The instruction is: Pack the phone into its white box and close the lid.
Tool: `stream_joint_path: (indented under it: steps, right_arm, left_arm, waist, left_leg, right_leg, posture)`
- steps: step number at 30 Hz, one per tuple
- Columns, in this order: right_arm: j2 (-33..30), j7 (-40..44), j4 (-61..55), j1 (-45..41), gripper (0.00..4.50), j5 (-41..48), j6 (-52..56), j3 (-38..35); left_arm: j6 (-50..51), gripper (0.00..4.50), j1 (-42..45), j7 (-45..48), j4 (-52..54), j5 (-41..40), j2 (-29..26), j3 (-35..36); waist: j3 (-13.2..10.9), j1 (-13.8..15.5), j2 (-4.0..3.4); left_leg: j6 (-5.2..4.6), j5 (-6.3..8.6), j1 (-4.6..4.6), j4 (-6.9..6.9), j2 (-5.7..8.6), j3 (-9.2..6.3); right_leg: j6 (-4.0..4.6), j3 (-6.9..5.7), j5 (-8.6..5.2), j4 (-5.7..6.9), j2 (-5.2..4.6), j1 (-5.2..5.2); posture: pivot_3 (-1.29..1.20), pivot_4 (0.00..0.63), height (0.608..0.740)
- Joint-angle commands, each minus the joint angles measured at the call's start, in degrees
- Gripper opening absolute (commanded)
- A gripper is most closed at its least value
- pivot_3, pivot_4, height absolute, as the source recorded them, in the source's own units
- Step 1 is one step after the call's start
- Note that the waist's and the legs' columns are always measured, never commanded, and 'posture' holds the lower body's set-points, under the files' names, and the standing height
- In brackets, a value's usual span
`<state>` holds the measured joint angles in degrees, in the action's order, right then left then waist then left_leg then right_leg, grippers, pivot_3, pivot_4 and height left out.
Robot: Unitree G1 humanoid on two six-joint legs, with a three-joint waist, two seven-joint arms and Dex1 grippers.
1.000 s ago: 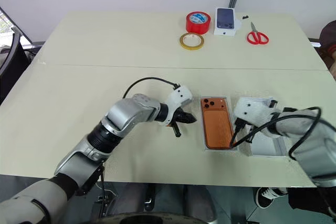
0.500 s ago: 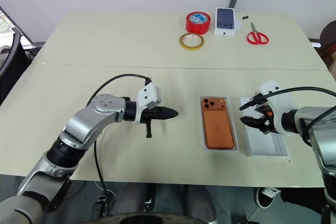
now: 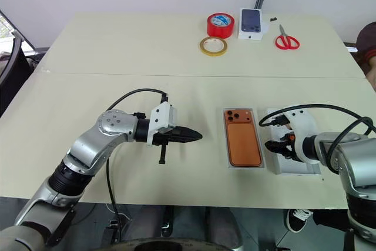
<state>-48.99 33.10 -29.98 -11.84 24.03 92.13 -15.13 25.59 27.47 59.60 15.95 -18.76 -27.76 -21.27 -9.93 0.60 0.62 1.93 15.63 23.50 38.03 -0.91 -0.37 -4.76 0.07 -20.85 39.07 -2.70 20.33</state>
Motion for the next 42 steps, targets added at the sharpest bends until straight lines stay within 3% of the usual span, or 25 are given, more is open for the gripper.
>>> stream_joint_path:
  steps: [1, 3, 10, 17, 19, 21, 30, 34, 36, 39, 42]
  right_arm:
    - [0.5, -3.9, 0.0, -0.5, 0.95, 2.7, 0.4, -2.0]
    - [0.8, -5.9, 0.4, -1.0, 0.05, 4.4, 0.4, -2.8]
    - [1.5, -14.4, 7.4, -11.6, 0.05, 18.4, 0.4, -10.9]
    - [5.5, -31.8, 18.4, -25.0, 0.05, 58.0, 0.4, -11.1]
    - [3.3, -46.0, 18.3, -21.4, 0.05, 80.5, -12.7, -0.7]
    - [5.6, -51.9, 16.7, -19.0, 0.05, 88.9, -20.4, 5.4]
    - [22.5, -65.6, 7.8, -11.9, 0.05, 89.0, -34.3, 12.3]
    - [26.2, -73.0, 5.7, -7.4, 0.05, 89.0, -37.6, 12.2]
    - [25.1, -73.7, 5.7, -5.8, 0.05, 89.0, -37.4, 11.5]
    - [22.0, -73.9, 6.5, -5.1, 0.95, 89.0, -36.3, 10.3]
    - [15.1, -70.8, 7.8, -7.1, 2.49, 89.0, -33.7, 9.4]
  left_arm:
    - [-1.3, 0.00, 0.0, -0.1, 0.8, -0.4, 0.1, 1.6]
    - [-1.4, 0.00, -0.1, -0.2, 0.7, -0.5, 0.1, 1.9]
    - [-0.2, 0.00, -2.2, -3.4, -0.3, -1.6, -0.9, 7.6]
    - [-0.4, 0.00, -2.5, -6.8, -5.4, -1.3, -1.7, 13.5]
    - [-0.8, 0.00, -2.2, -7.3, -6.3, -1.2, -1.5, 14.0]
    - [-0.9, 0.00, -2.2, -7.6, -6.3, -1.2, -1.3, 13.9]
    - [-1.2, 0.00, -3.2, -8.7, -4.6, -0.4, -0.1, 12.5]
    - [-0.7, 0.00, -3.5, -9.1, -3.1, -0.2, 1.1, 10.7]
    - [-0.6, 0.00, -3.5, -9.3, -2.8, 0.1, 1.7, 9.6]
    - [-0.7, 0.00, -2.9, -9.8, -3.2, 0.9, 3.0, 7.9]
    - [-0.5, 0.00, -1.6, -10.5, -4.1, 1.6, 5.1, 6.3]
  waist:
    - [0.0, 0.0, 0.00]
    - [0.0, 0.0, 0.00]
    - [0.0, -0.6, -0.07]
    - [0.0, -1.3, -0.04]
    - [0.0, -1.2, -0.04]
    - [-0.1, -1.2, 0.08]
    - [-0.1, -1.3, 0.04]
    - [-0.1, -1.3, 0.03]
    - [-0.1, -1.3, 0.03]
    - [-0.1, -1.3, 0.00]
    - [-0.1, -1.2, 0.00]
  left_leg:
    - [0.00, 0.00, 0.00, 0.00, 0.00, 0.00]
    - [0.00, 0.00, 0.00, 0.00, 0.00, 0.00]
    - [0.00, 0.00, 0.00, -0.01, -0.02, 0.02]
    - [-0.02, 0.01, 0.02, -0.04, -0.06, 0.03]
    - [-0.03, 0.01, 0.06, -0.03, -0.05, 0.04]
    - [-0.07, 0.03, 0.10, 0.02, -0.07, 0.03]
    - [-0.07, 0.03, 0.14, 0.07, -0.06, 0.05]
    - [-0.07, 0.03, 0.15, 0.04, -0.06, 0.05]
    - [-0.07, 0.03, 0.15, 0.05, -0.05, 0.06]
    - [-0.07, 0.03, 0.14, 0.03, -0.05, 0.05]
    - [-0.07, 0.03, 0.14, 0.04, -0.04, 0.06]
  right_leg:
    - [0.00, 0.00, 0.00, 0.00, 0.01, 0.00]
    - [0.00, 0.00, 0.00, 0.00, 0.00, 0.00]
    - [0.00, 0.02, 0.00, 0.03, 0.01, 0.04]
    - [0.00, 0.02, 0.00, 0.04, 0.03, 0.07]
    - [0.00, 0.02, 0.00, 0.04, 0.01, 0.08]
    - [0.00, -0.02, 0.00, 0.03, -0.02, 0.08]
    - [-0.02, -0.01, 0.01, 0.05, -0.02, 0.14]
    - [-0.02, -0.01, 0.01, 0.06, -0.05, 0.16]
    - [-0.02, 0.00, 0.01, 0.05, -0.06, 0.15]
    - [-0.01, -0.01, 0.01, 0.05, -0.03, 0.15]
    - [-0.01, 0.00, 0.01, 0.04, -0.04, 0.14]
  posture:
    - [0.00, 0.150, 0.740]
    - [0.00, 0.150, 0.740]
    - [0.00, 0.150, 0.740]
    - [0.00, 0.150, 0.740]
    - [0.00, 0.150, 0.740]
    - [0.00, 0.150, 0.740]
    - [0.00, 0.150, 0.740]
    - [0.00, 0.150, 0.740]
    - [0.00, 0.150, 0.740]
    - [0.00, 0.150, 0.740]
    - [0.00, 0.150, 0.740]
